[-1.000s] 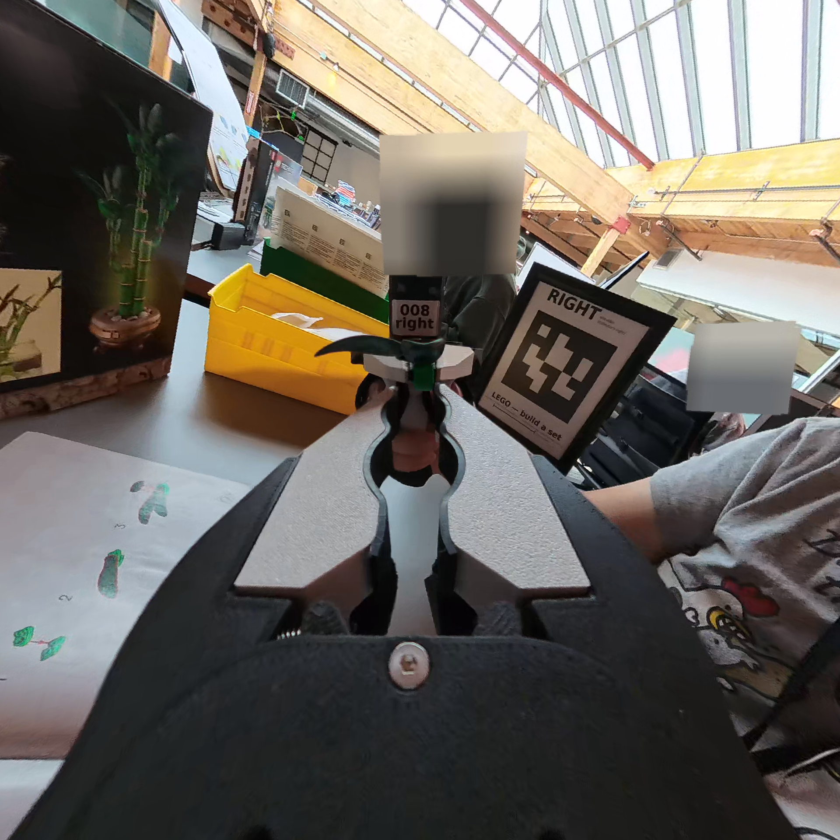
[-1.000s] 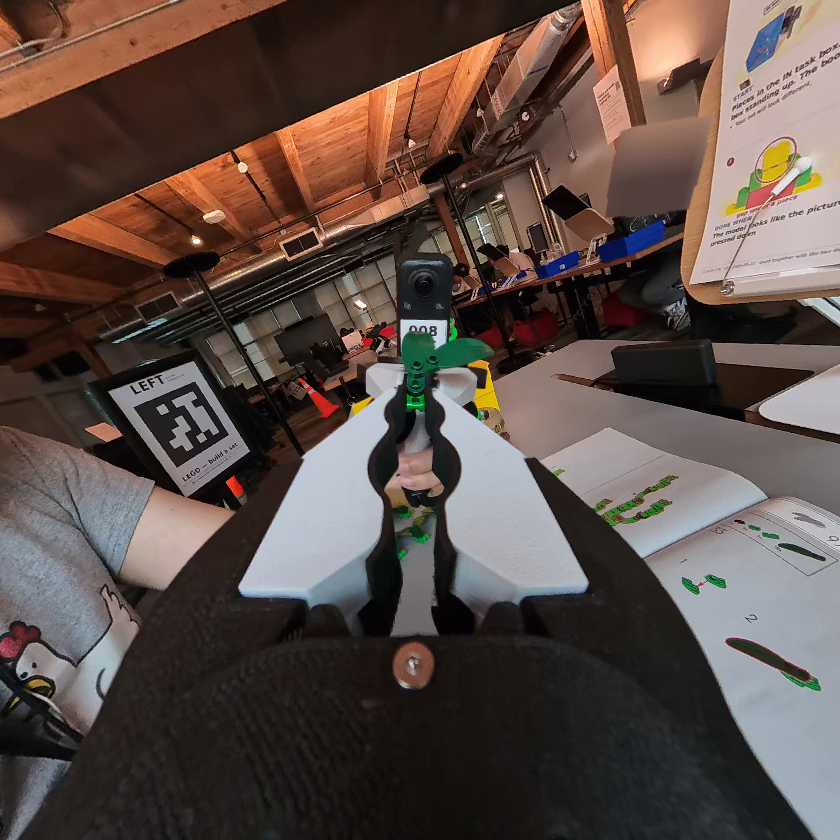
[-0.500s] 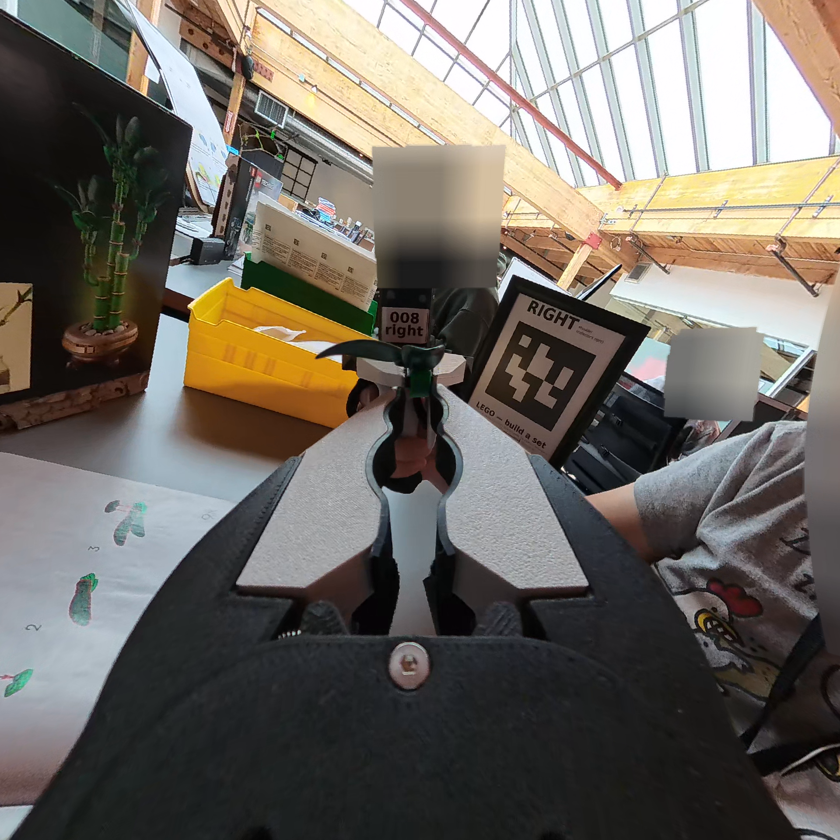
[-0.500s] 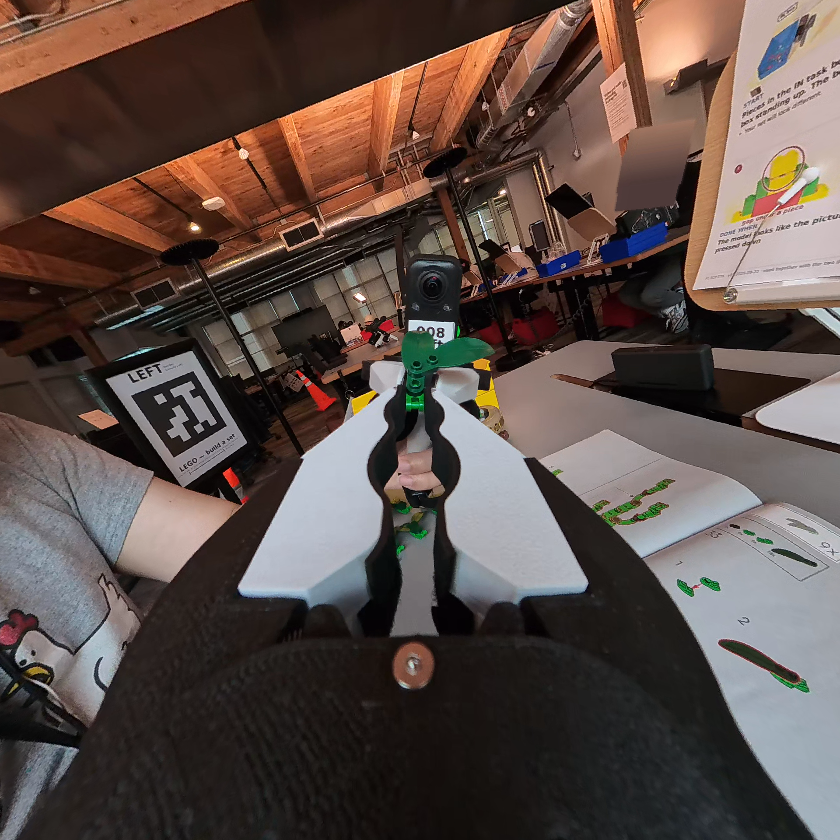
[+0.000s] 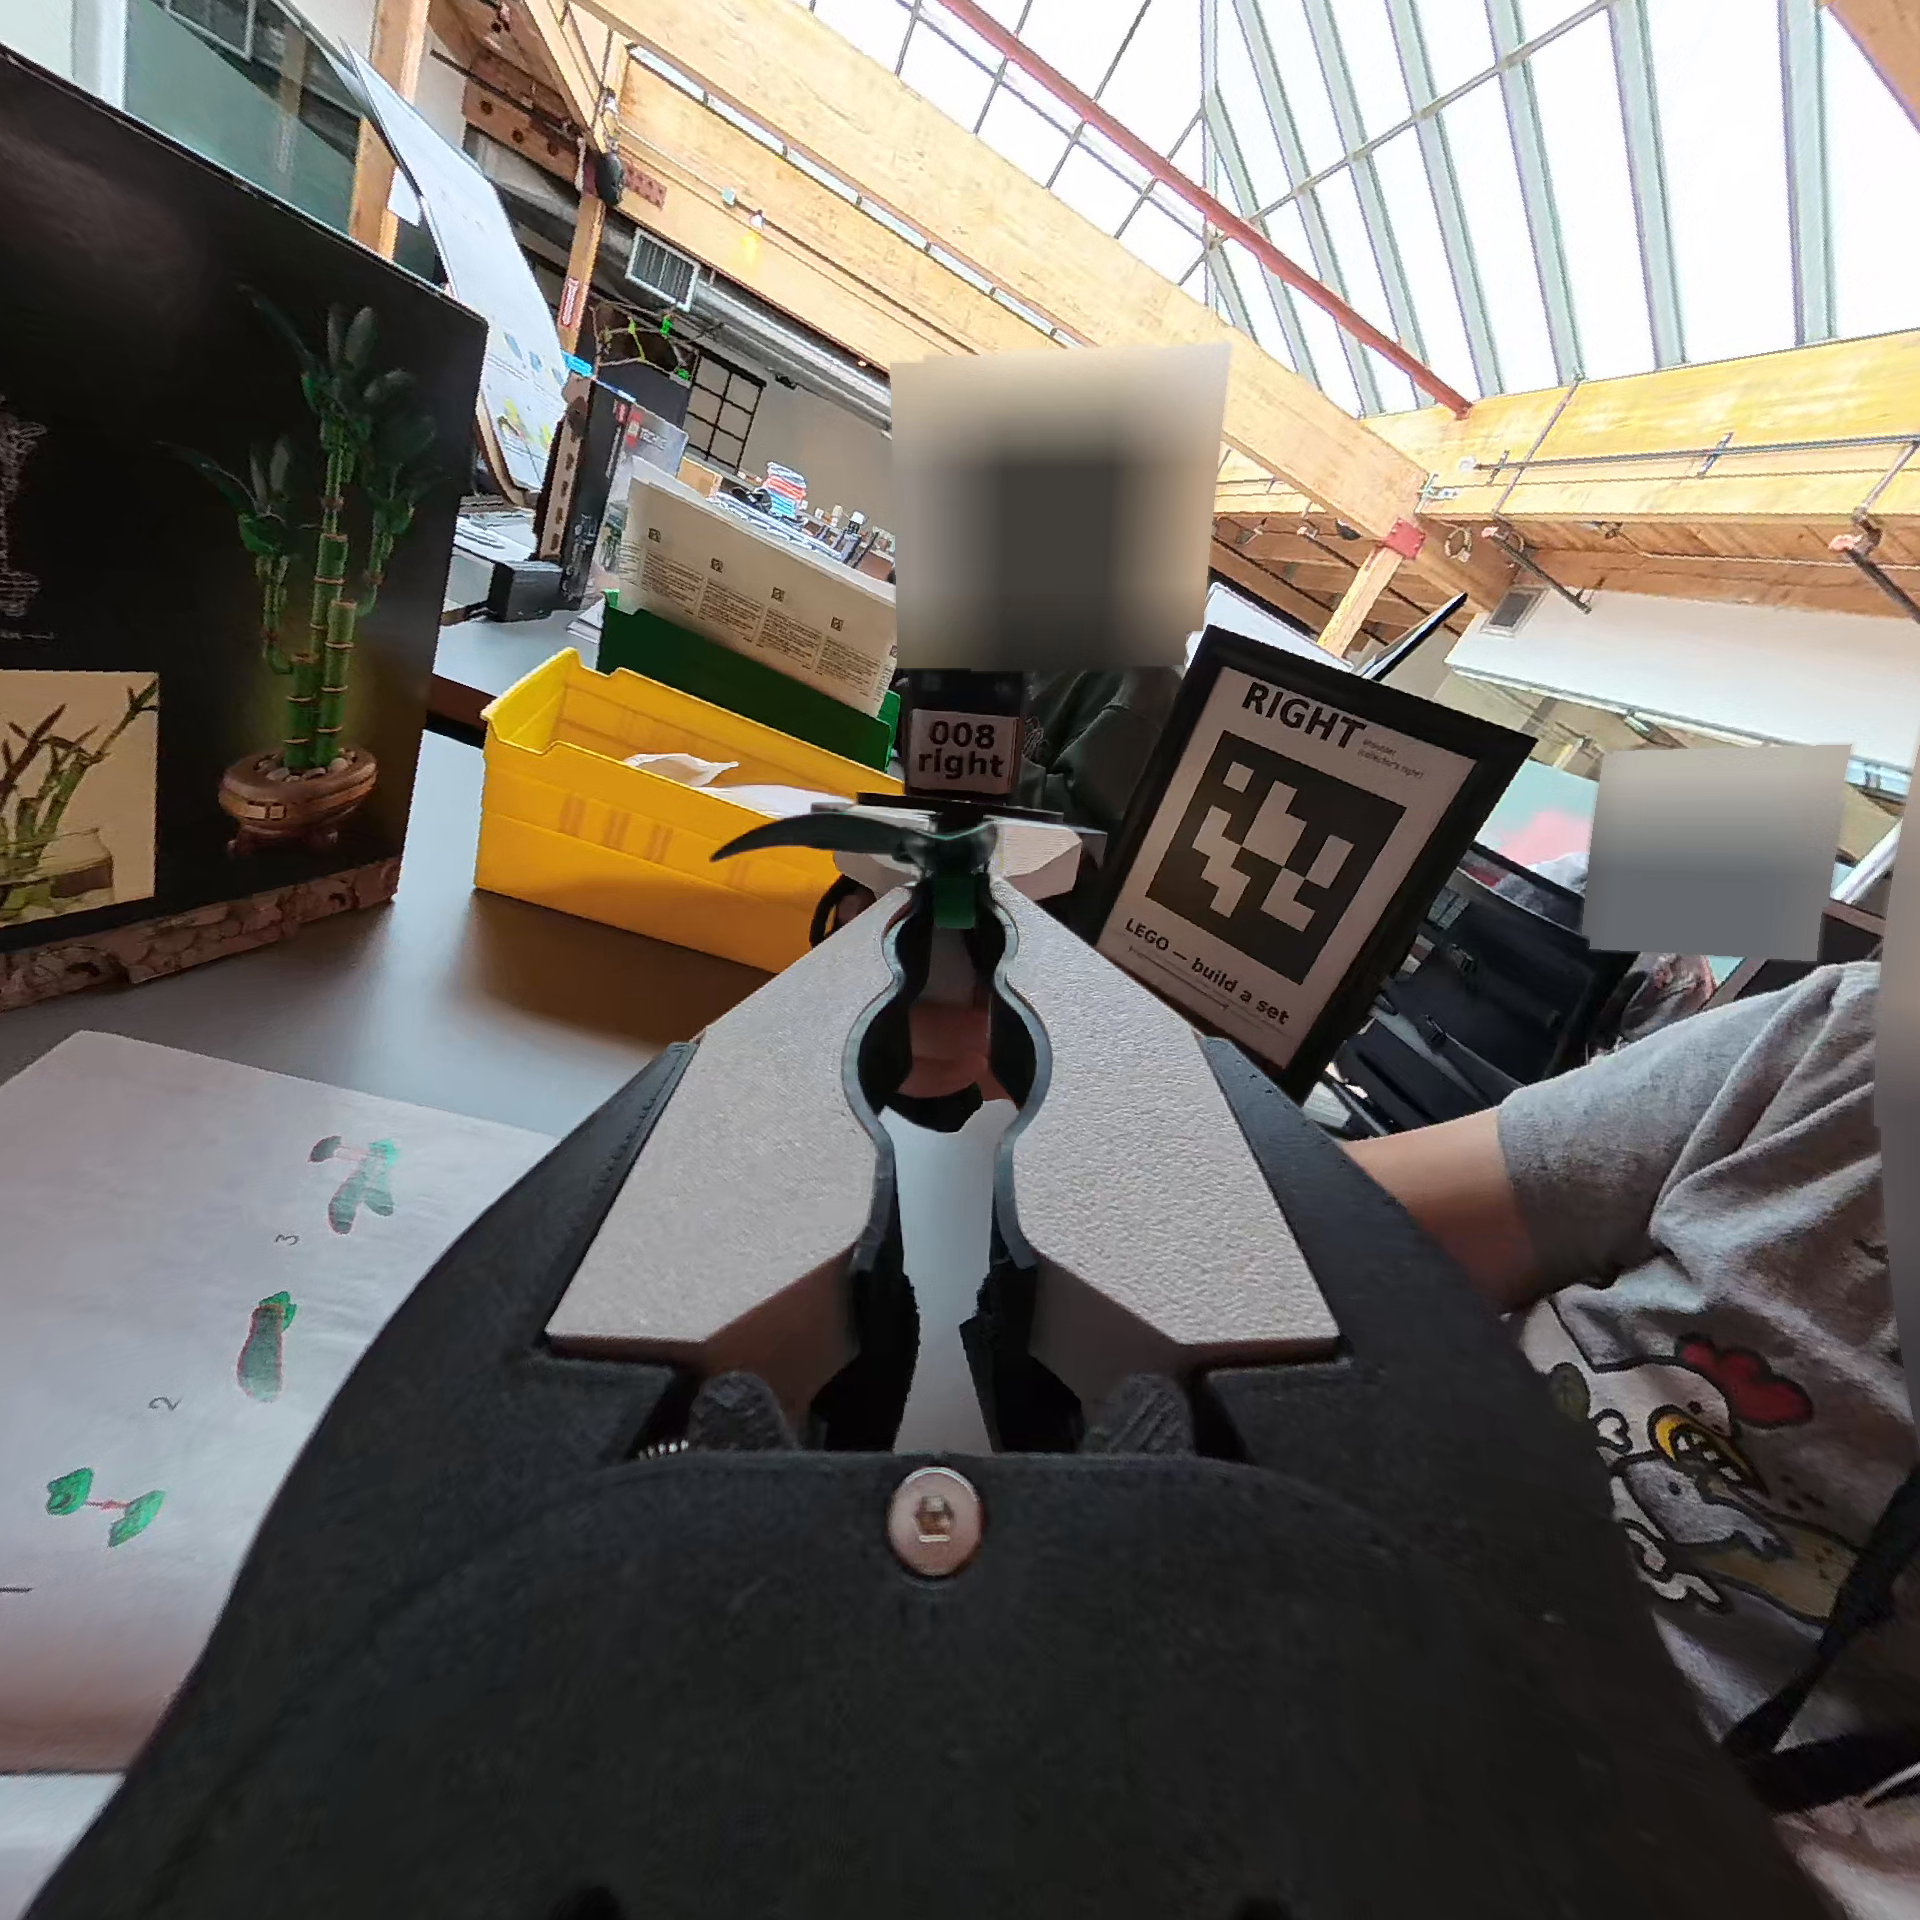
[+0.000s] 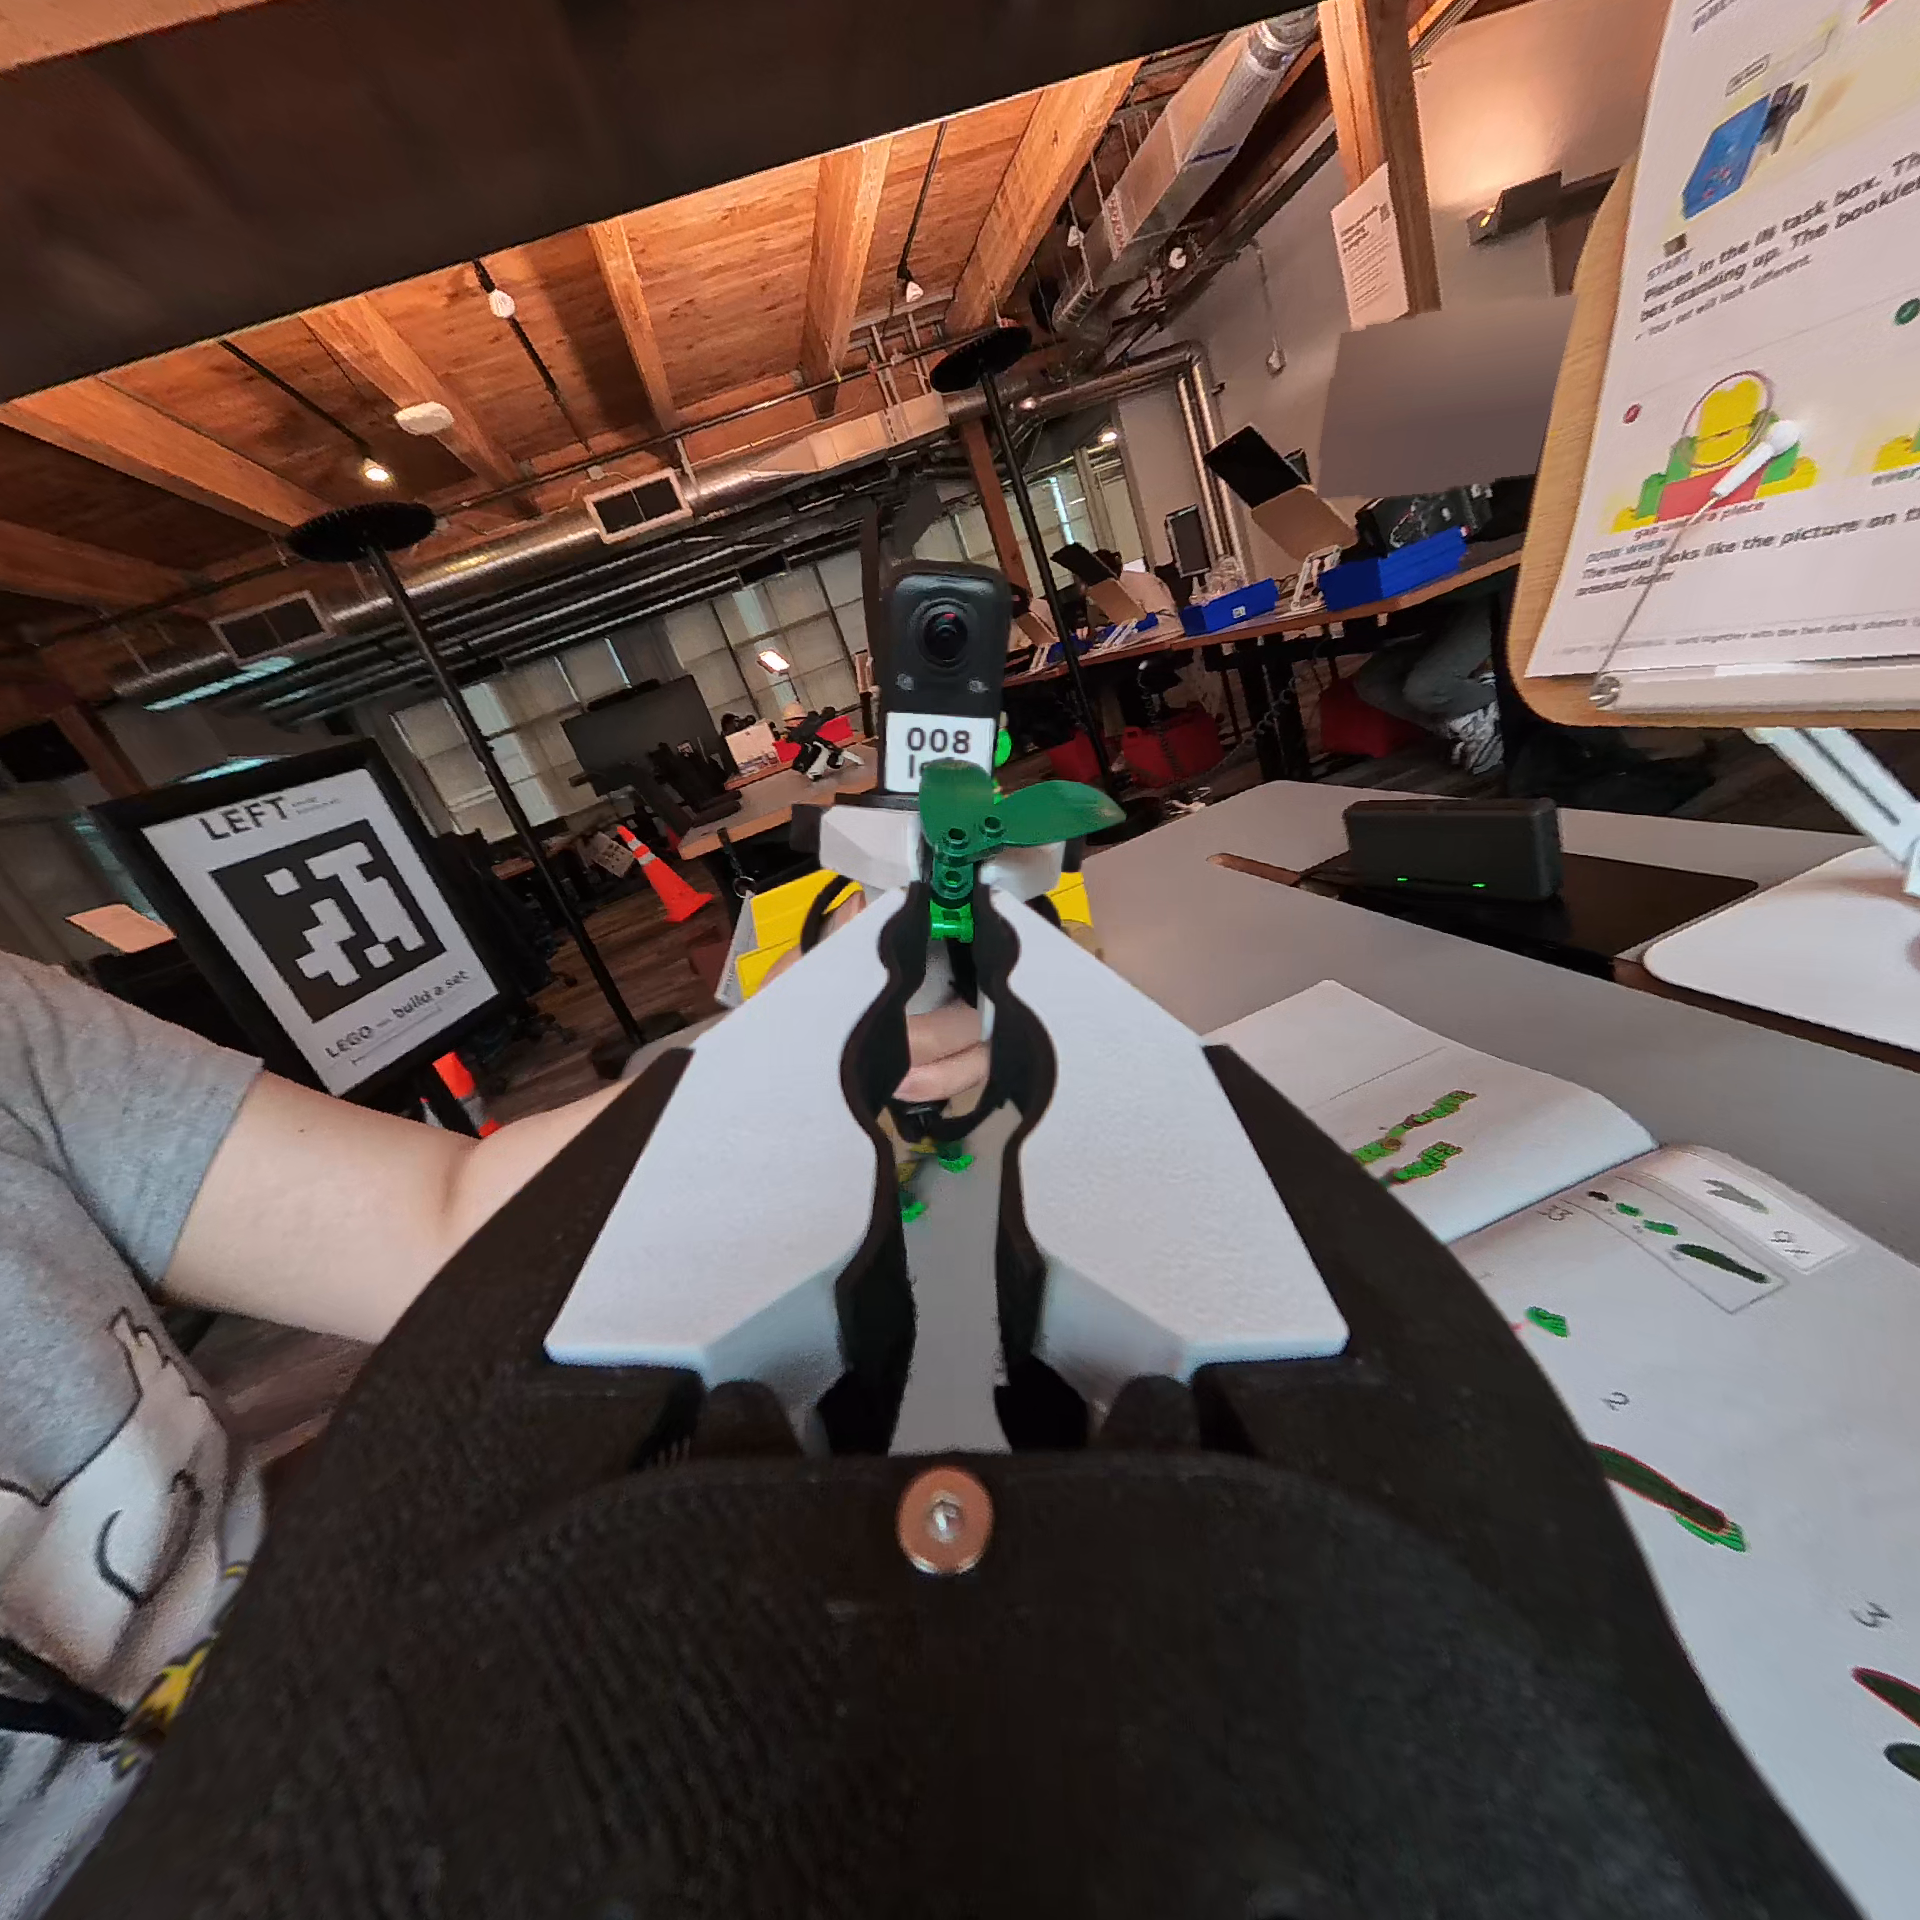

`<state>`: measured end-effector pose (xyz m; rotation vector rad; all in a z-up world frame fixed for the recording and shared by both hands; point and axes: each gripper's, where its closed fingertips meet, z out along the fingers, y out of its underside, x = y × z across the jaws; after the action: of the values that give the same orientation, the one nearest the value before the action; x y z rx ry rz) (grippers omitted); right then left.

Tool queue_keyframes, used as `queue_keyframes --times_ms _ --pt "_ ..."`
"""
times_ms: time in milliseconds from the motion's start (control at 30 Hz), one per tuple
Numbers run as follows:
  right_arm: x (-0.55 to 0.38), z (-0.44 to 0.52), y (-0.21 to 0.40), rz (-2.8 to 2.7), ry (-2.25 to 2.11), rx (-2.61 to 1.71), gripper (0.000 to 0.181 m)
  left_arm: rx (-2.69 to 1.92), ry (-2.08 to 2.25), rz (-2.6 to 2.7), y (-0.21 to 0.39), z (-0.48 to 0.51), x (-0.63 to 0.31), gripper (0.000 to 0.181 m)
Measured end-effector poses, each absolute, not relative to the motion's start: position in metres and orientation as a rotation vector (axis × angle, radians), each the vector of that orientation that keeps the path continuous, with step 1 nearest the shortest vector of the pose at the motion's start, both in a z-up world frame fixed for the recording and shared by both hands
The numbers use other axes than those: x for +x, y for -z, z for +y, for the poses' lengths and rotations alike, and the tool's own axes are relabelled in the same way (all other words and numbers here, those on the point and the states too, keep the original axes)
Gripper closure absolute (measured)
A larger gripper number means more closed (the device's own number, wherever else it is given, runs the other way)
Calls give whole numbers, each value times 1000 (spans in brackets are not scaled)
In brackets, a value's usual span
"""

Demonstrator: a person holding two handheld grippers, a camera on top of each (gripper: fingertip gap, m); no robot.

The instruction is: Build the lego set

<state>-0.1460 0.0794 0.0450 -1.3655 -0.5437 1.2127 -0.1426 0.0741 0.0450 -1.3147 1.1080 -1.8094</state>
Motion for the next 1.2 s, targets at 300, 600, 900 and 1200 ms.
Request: queue_keyframes --times_ms 300,600,900,1200 --pt "-101 98 62 -553 -338 -1969 161 -1341 1679 961 -59 111 -172 176" --pt "-118 45 147 -648 -221 -2212 165 -1272 1740 882 -82 119 -197 175" --pt "-120 38 159 -609 -385 -2291 164 -1300 1747 922 -79 114 -192 175" --pt "-154 24 159 -783 -514 -2216 160 -1345 1768 932 -71 114 -187 176"
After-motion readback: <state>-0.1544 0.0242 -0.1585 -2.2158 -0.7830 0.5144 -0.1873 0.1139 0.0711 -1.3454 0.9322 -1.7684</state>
